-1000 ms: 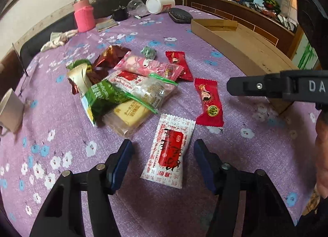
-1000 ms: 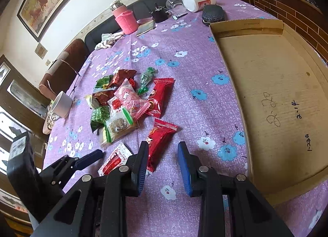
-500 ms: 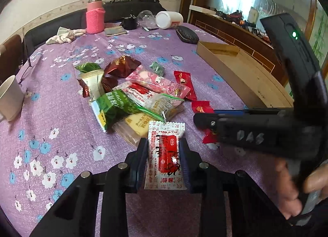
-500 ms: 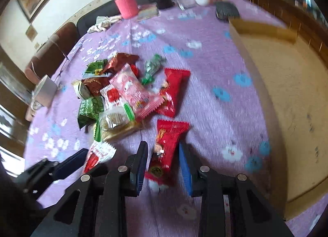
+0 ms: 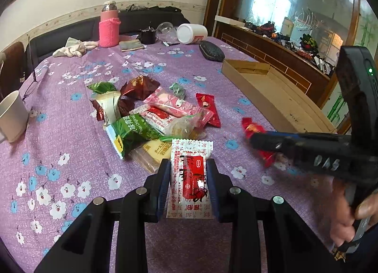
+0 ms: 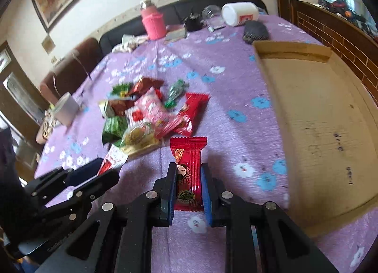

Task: Organize snacks
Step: 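Carry both packets over the cardboard tray and open both grippers to drop them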

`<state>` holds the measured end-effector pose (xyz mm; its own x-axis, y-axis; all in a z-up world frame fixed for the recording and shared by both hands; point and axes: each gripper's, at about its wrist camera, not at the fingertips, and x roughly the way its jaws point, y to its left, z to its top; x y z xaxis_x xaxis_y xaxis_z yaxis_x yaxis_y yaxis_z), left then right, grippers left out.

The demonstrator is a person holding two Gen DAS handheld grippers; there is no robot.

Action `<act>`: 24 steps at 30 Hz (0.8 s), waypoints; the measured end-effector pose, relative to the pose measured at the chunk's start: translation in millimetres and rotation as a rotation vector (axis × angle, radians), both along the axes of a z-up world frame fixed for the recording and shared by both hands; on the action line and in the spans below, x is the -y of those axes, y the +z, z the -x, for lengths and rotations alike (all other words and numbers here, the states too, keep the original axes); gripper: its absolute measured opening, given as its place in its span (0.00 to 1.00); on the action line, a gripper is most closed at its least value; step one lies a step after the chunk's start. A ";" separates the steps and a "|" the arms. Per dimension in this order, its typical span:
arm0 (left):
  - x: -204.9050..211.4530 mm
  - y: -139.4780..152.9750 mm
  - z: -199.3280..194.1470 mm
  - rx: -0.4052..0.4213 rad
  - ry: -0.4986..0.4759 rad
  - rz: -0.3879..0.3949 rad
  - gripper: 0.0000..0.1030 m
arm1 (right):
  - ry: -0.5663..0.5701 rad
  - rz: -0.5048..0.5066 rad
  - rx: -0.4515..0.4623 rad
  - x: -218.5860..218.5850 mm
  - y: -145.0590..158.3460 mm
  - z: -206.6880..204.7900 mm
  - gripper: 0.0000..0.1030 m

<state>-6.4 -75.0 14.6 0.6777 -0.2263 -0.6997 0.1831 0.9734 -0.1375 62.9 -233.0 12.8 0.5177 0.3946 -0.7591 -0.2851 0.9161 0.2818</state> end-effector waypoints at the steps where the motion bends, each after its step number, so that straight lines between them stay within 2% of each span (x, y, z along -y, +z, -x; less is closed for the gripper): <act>1: 0.3 1.0 0.7 0.006 -0.002 0.003 0.29 | -0.013 -0.012 0.010 6.9 4.2 1.1 0.19; 8: 1.2 2.9 1.2 0.012 -0.005 0.012 0.29 | -0.071 -0.055 0.045 35.2 20.7 2.9 0.19; 24: 10.9 10.8 2.9 -0.003 -0.002 0.023 0.29 | -0.088 -0.109 0.046 62.5 22.9 6.6 0.19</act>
